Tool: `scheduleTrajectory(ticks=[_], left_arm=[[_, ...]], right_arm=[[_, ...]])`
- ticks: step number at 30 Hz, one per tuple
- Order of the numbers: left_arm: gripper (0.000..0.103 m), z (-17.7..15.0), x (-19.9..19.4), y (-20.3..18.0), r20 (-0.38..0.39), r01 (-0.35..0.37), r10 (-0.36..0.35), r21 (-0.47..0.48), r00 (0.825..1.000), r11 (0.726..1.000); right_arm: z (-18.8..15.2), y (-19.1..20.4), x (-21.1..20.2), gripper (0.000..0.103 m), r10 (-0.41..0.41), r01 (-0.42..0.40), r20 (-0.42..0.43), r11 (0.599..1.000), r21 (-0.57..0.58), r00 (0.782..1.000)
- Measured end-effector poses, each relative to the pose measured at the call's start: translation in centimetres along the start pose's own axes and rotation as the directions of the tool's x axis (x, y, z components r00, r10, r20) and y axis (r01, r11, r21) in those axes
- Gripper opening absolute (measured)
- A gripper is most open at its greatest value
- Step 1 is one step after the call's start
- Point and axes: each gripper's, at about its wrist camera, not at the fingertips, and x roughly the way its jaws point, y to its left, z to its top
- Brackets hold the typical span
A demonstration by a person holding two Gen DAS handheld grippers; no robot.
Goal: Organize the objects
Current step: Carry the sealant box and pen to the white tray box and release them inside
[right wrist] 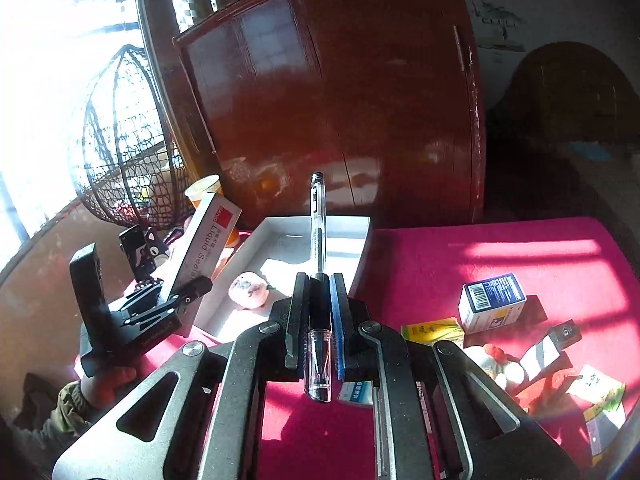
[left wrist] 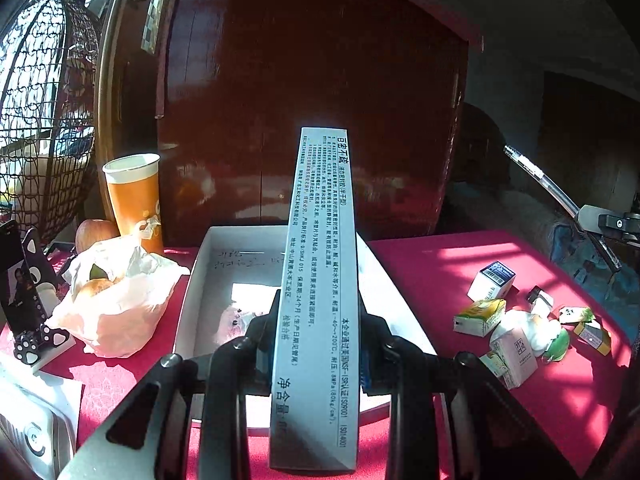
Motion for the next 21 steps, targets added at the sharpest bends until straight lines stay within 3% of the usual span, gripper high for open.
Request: scheduleTrajectory(ticks=[11, 21], left_arm=[[0.028, 1.0, 2.3, 2.0, -0.031, -0.107, 0.108, 0.033, 0.994, 0.994], [0.028, 2.0, 5.4, 2.1, -0.074, -0.162, 0.167, 0.078, 0.983, 0.984]], right_arm=[[1.5, 1.5, 5.8, 0.009, 0.070, -0.065, -0.075, 0.996, 0.069, 0.995], [1.6, 3.0, 11.4, 0.009, 0.091, -0.075, -0.171, 0.992, 0.100, 0.981]])
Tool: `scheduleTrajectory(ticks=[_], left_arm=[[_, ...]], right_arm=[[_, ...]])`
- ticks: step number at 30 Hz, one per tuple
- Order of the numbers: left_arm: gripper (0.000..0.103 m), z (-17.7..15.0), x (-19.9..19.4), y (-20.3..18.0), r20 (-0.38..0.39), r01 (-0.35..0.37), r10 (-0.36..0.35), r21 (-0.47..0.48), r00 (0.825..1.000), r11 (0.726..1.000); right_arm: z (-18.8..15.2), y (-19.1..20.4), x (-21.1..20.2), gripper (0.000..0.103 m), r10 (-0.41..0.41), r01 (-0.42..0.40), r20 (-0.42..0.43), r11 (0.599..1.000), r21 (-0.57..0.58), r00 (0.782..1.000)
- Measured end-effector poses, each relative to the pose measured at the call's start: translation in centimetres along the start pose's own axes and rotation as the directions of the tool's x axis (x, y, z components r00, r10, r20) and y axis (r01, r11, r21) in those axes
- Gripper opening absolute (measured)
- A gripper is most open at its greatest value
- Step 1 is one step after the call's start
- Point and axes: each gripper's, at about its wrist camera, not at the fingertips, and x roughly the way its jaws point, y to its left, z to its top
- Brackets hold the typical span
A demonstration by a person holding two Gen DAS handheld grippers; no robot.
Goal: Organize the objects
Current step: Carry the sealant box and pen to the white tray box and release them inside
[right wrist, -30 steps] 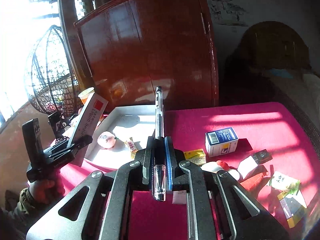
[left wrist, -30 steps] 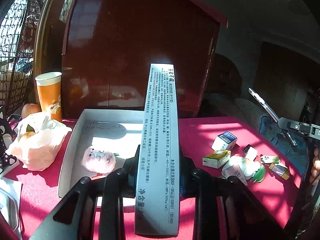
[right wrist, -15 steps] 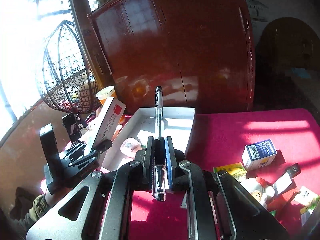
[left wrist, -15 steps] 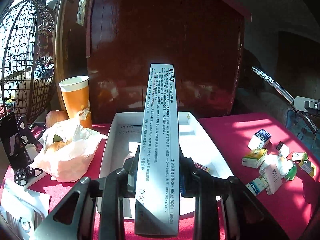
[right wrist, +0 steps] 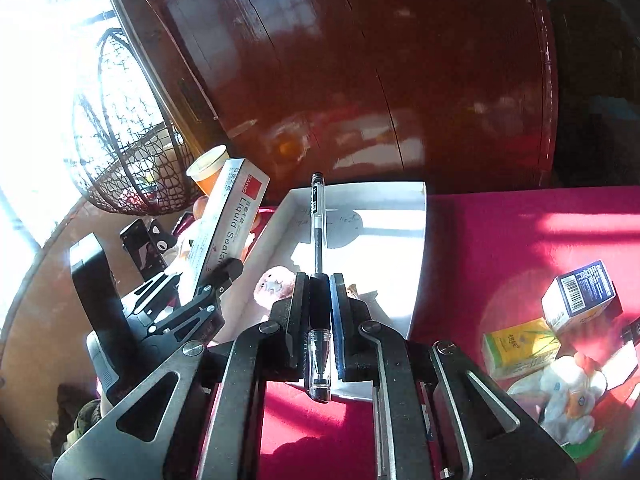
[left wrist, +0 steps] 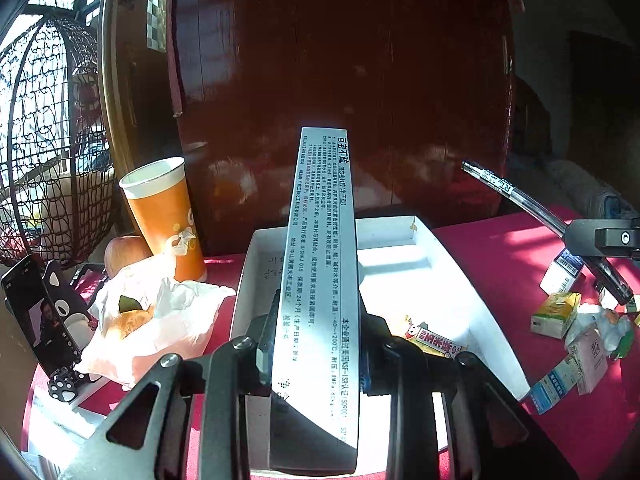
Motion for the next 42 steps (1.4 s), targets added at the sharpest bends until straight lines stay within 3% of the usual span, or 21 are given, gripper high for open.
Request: scheduleTrajectory(ticks=[6, 13, 18, 27, 28, 29, 31, 32, 33, 34, 42], left_arm=[[0.028, 0.0, 3.4, -0.1, -0.069, -0.018, 0.016, -0.029, 0.997, 0.999], [0.028, -0.6, 5.9, 0.5, -0.140, 0.038, -0.058, -0.142, 0.988, 0.989], [0.028, -0.8, 7.0, 0.7, -0.164, 0.046, -0.074, -0.173, 0.984, 0.984], [0.031, -1.4, 8.2, 1.1, -0.180, 0.069, -0.114, -0.237, 0.977, 0.969], [0.047, -1.3, 8.2, 1.0, -0.182, 0.065, -0.111, -0.240, 0.977, 0.969], [0.079, -1.2, 8.0, 1.0, -0.178, 0.056, -0.101, -0.243, 0.979, 0.968], [0.103, -0.9, 7.1, 1.7, -0.146, -0.019, -0.019, -0.254, 0.989, 0.967], [0.103, -0.8, 6.6, 2.2, -0.129, -0.027, -0.009, -0.273, 0.992, 0.962], [0.103, -0.8, 6.2, 2.7, -0.118, -0.028, -0.007, -0.295, 0.993, 0.955], [0.103, -0.8, 5.7, 3.0, -0.108, -0.033, -0.002, -0.315, 0.994, 0.948], [0.103, -1.3, 1.5, 3.1, -0.025, -0.032, 0.025, -0.378, 0.999, 0.925]], right_arm=[[-0.3, 0.1, 4.3, 0.010, -0.019, 0.022, -0.074, 0.999, 0.031, 0.997], [-1.4, -0.5, 8.3, 0.010, -0.064, 0.076, -0.130, 0.994, 0.083, 0.989], [-2.3, -1.1, 10.8, 0.010, -0.084, 0.106, -0.174, 0.987, 0.120, 0.981], [-3.3, -1.6, 11.9, 0.011, -0.114, 0.134, -0.157, 0.984, 0.119, 0.981], [-3.3, -1.6, 11.8, 0.015, -0.115, 0.134, -0.151, 0.984, 0.119, 0.982], [-3.3, -1.7, 11.6, 0.023, -0.113, 0.131, -0.146, 0.984, 0.120, 0.983], [-3.3, -2.1, 11.0, 0.051, -0.120, 0.137, -0.122, 0.981, 0.140, 0.985], [-3.2, -2.4, 10.7, 0.060, -0.123, 0.139, -0.109, 0.979, 0.150, 0.986], [-3.2, -2.7, 10.4, 0.081, -0.127, 0.142, -0.099, 0.977, 0.161, 0.987], [-3.2, -2.9, 10.0, 0.087, -0.135, 0.148, -0.089, 0.974, 0.174, 0.987], [-3.6, -2.1, 6.5, 0.089, -0.140, 0.137, 0.007, 0.977, 0.164, 0.990]])
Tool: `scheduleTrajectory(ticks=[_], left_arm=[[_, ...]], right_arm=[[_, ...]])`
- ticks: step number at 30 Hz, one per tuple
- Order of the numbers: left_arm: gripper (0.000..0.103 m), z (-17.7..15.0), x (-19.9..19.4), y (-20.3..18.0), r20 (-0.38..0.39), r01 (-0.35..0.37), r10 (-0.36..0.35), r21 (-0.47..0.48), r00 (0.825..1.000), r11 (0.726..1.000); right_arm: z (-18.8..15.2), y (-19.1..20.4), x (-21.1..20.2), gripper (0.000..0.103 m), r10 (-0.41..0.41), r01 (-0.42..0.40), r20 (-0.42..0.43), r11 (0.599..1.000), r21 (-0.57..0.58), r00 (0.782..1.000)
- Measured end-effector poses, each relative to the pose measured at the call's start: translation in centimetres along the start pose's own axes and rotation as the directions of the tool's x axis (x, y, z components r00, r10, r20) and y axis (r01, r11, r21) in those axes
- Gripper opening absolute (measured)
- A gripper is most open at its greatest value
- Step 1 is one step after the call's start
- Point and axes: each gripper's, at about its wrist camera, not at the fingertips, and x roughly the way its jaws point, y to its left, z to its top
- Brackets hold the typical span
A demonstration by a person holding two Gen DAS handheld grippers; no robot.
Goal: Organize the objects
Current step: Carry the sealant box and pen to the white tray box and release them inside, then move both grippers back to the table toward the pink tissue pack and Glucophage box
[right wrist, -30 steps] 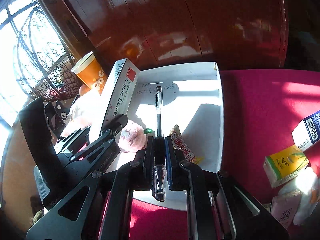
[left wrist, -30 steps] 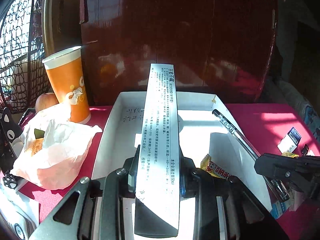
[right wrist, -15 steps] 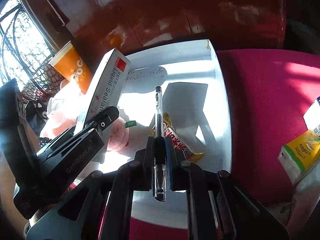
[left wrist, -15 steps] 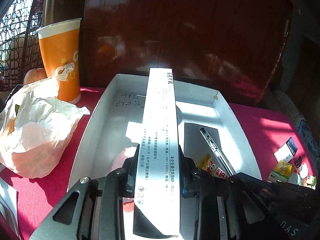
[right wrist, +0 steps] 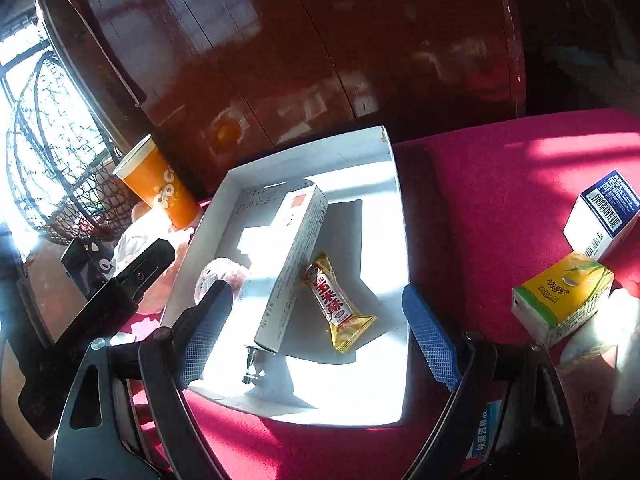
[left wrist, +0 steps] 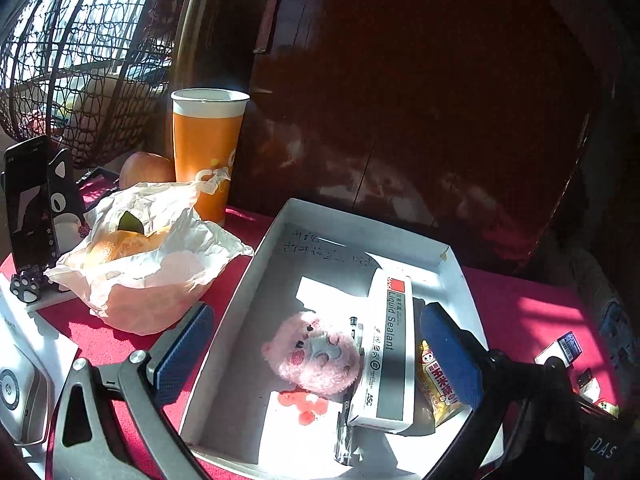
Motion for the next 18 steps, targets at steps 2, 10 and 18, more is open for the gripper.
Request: scheduleTrajectory(ticks=[2, 10, 18], left_arm=[[0.103, 0.1, -1.0, 0.1, 0.024, 0.019, -0.018, -0.044, 1.000, 0.999], [0.103, 1.5, -6.8, -1.5, 0.150, 0.147, -0.135, -0.073, 0.979, 0.986], [0.103, 2.1, -9.3, -2.5, 0.192, 0.213, -0.197, -0.068, 0.962, 0.975]], right_arm=[[-0.5, 0.4, -0.8, 0.091, -0.010, 0.010, 0.014, 1.000, -0.026, 1.000], [-3.2, 1.8, -1.6, 0.091, -0.025, 0.025, 0.000, 0.994, -0.107, 1.000], [-3.6, 0.6, -3.1, 0.091, -0.033, 0.035, 0.027, 0.993, -0.109, 0.999]])
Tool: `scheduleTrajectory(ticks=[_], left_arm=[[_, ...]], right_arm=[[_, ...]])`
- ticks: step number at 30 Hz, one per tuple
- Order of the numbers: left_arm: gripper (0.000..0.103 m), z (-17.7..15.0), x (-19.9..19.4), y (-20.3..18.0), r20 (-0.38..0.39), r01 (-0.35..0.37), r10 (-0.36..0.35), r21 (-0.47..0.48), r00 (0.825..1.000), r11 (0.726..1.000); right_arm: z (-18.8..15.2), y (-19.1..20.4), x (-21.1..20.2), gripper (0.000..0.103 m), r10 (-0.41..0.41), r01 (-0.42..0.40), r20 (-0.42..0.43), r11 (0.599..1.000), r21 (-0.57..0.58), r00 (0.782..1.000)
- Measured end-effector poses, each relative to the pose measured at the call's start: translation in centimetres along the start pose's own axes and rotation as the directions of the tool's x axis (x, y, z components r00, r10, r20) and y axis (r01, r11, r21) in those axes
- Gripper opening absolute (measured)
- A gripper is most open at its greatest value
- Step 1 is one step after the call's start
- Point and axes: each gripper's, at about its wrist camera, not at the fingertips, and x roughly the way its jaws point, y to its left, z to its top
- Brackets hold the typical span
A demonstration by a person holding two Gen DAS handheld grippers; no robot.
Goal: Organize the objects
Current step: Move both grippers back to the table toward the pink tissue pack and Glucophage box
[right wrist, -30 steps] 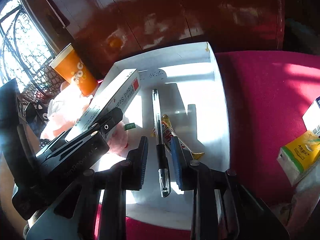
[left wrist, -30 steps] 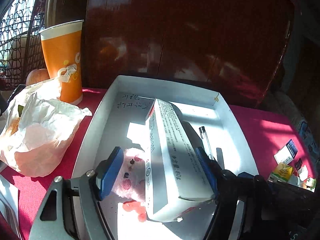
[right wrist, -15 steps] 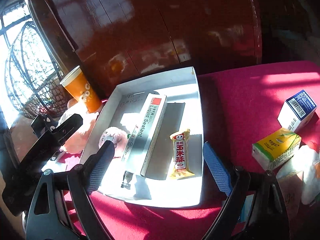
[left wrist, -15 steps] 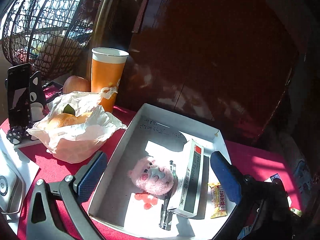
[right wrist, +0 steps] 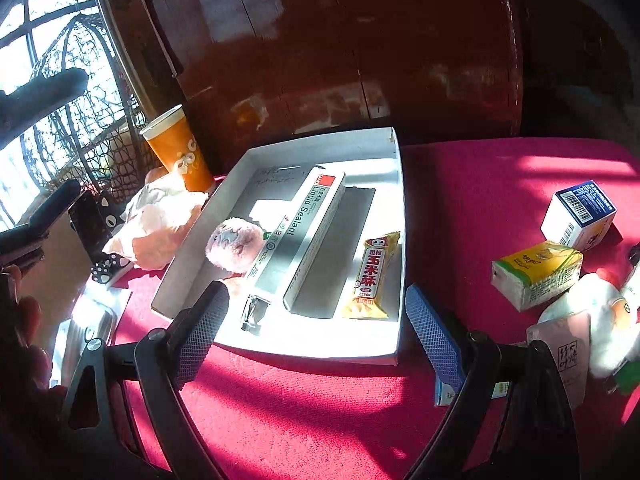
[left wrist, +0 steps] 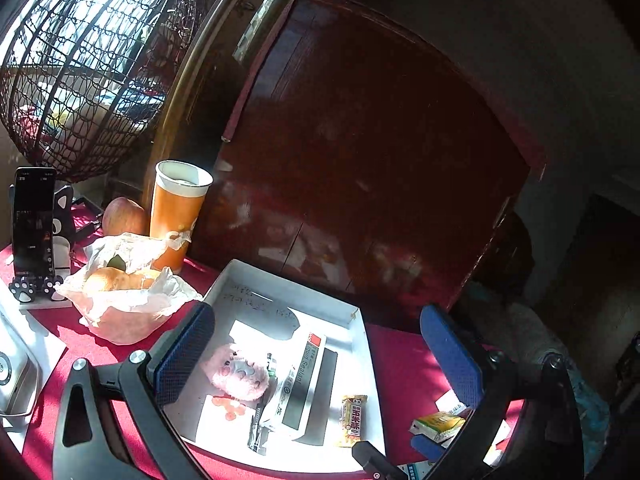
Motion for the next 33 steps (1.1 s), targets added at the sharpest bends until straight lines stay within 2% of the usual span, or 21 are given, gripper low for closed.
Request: scheduleTrajectory(ticks=[4, 8, 11, 14, 18, 20, 22, 23, 26, 28, 31, 33], left_arm=[[0.103, -1.2, 0.8, -2.0, -0.039, 0.014, -0.012, 0.056, 0.999, 0.998], [0.103, -4.2, 2.7, -5.0, -0.137, 0.056, -0.038, 0.132, 0.990, 0.990], [0.103, -7.4, 4.4, -7.8, -0.244, 0.136, -0.085, 0.198, 0.966, 0.971], [0.103, -10.5, 5.5, -10.5, -0.351, 0.226, -0.121, 0.277, 0.929, 0.934], [0.103, -14.1, 6.3, -13.3, -0.457, 0.321, -0.131, 0.368, 0.880, 0.873], [0.103, -15.8, 6.8, -14.8, -0.506, 0.377, -0.135, 0.412, 0.852, 0.829], [0.103, -17.6, 7.1, -16.3, -0.549, 0.437, -0.136, 0.464, 0.824, 0.771], [0.103, -18.7, 7.2, -17.1, -0.561, 0.461, -0.131, 0.499, 0.817, 0.734], [0.103, -21.3, 7.5, -19.0, -0.571, 0.498, -0.101, 0.600, 0.815, 0.626], [0.103, -22.5, 7.7, -20.0, -0.583, 0.526, -0.103, 0.626, 0.806, 0.576], [0.103, -23.3, 8.3, -20.9, -0.610, 0.568, -0.117, 0.626, 0.784, 0.534], [0.103, -23.5, 9.0, -21.1, -0.625, 0.576, -0.110, 0.617, 0.773, 0.537]], right_arm=[[-0.1, -3.6, -2.3, 0.091, -0.047, 0.044, 0.050, 0.997, 0.064, 0.998], [-0.1, -7.9, -6.1, 0.091, -0.126, 0.109, 0.136, 0.987, 0.122, 0.983], [-0.1, -11.5, -8.9, 0.091, -0.176, 0.147, 0.176, 0.975, 0.168, 0.968], [-0.7, -16.1, -11.9, 0.091, -0.235, 0.192, 0.198, 0.958, 0.215, 0.951], [-2.8, -23.8, -16.4, 0.091, -0.376, 0.312, 0.172, 0.898, 0.310, 0.910], [-4.4, -28.0, -18.6, 0.091, -0.441, 0.367, 0.142, 0.856, 0.365, 0.886], [-5.8, -31.8, -20.4, 0.091, -0.476, 0.398, 0.100, 0.818, 0.415, 0.874], [-6.4, -33.7, -20.9, 0.091, -0.471, 0.398, 0.081, 0.815, 0.422, 0.879], [-7.4, -37.2, -21.1, 0.091, -0.435, 0.402, 0.016, 0.844, 0.355, 0.900], [-7.6, -38.1, -20.8, 0.091, -0.421, 0.408, -0.017, 0.868, 0.282, 0.907], [-7.9, -38.5, -20.3, 0.091, -0.375, 0.375, -0.038, 0.904, 0.204, 0.926], [-8.0, -38.4, -19.8, 0.091, -0.345, 0.348, -0.046, 0.922, 0.170, 0.937]])
